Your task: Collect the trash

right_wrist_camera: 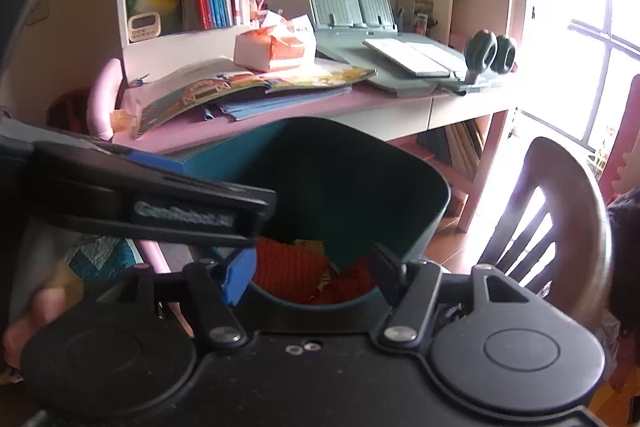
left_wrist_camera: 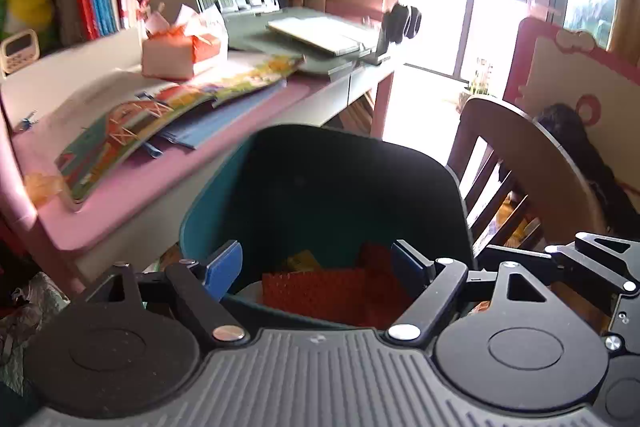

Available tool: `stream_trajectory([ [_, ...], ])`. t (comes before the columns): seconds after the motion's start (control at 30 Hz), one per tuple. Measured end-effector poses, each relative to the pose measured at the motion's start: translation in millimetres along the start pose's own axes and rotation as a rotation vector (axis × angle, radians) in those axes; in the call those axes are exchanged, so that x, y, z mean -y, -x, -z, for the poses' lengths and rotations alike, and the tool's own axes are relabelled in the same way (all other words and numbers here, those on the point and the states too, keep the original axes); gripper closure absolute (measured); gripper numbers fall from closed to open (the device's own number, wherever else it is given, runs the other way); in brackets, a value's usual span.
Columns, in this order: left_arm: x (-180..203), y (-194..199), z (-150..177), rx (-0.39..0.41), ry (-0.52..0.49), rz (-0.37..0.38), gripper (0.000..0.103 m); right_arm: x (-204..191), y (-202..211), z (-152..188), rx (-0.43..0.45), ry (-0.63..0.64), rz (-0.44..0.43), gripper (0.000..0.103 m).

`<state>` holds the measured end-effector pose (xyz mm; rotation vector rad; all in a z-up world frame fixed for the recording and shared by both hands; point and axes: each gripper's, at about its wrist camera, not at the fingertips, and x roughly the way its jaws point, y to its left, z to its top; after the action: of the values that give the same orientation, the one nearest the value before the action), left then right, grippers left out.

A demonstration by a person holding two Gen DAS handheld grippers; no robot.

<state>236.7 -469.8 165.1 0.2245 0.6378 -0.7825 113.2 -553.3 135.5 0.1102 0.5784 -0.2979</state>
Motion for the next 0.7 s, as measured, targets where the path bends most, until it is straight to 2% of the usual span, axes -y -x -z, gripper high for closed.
stream_trajectory([
  [0.17, -6, 38, 9, 0.061, 0.018, -0.002, 0.018, -1, 27, 2, 0.041, 0.013, 0.007, 0.036],
  [0.3, -13, 66, 17, 0.104, 0.028, -0.040, 0.002, -1, 45, 0, 0.071, 0.007, 0.008, 0.035],
  [0.5, -23, 101, 25, 0.156, 0.042, -0.085, 0.000, 1, 70, -5, 0.114, -0.019, 0.021, 0.031],
  [0.7, -24, 124, 34, 0.169, 0.044, -0.069, 0.000, -3, 84, -8, 0.126, -0.029, 0.004, 0.029],
])
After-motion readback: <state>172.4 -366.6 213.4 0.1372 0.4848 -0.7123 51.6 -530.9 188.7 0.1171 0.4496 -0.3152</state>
